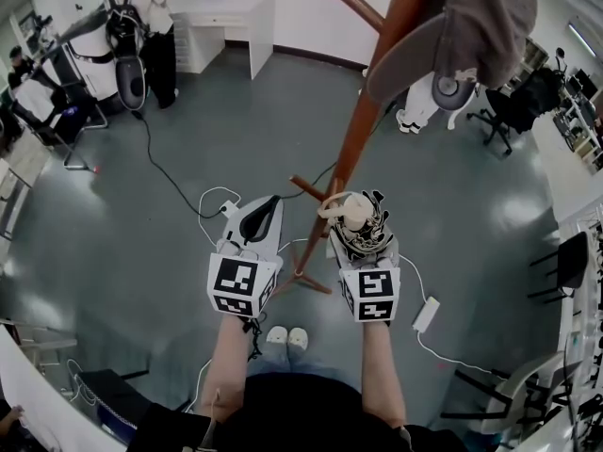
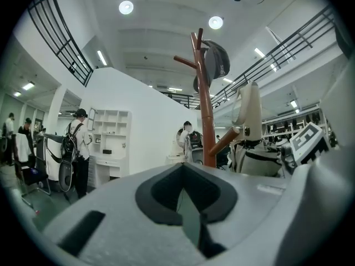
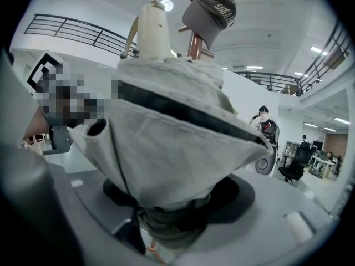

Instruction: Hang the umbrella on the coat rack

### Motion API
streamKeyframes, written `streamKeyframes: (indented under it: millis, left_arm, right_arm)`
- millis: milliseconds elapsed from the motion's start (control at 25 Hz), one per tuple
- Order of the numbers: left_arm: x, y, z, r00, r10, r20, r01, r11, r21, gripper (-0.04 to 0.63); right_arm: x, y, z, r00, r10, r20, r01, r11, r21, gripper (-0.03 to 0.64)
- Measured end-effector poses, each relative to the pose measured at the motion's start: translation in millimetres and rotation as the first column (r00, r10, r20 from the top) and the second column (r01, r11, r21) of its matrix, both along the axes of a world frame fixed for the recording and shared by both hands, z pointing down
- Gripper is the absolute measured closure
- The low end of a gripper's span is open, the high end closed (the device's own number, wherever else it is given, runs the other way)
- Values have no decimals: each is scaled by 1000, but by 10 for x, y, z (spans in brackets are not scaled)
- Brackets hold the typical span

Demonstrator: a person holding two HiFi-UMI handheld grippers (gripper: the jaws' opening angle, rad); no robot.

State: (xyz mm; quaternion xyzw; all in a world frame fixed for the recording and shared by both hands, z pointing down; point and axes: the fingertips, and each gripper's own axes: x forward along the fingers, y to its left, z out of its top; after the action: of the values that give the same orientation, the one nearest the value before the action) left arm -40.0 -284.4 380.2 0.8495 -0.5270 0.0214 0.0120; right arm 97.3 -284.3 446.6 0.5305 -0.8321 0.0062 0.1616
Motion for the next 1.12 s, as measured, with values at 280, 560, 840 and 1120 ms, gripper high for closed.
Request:
streamKeyframes:
  millis: [280, 560, 840, 1120]
  left_arm:
    - [51, -33, 54, 1000, 24, 3, -24, 1000, -11, 589]
    - [202, -43, 126, 998, 62, 4, -62, 998, -14, 589]
    - [404, -3, 193, 995, 96, 4, -96, 995, -23, 588]
    - [417, 5, 232, 996, 94, 3, -94, 995, -27, 588]
  right_arm:
    - [128, 2, 266, 998, 44, -38, -45, 998, -44, 291]
    - [272, 77, 510, 996, 84, -37, -87, 993, -78, 291]
    - [449, 161, 715, 991, 115, -63, -121, 987, -106, 291]
    - [500, 188, 949, 988, 131, -83, -142, 978, -151, 291]
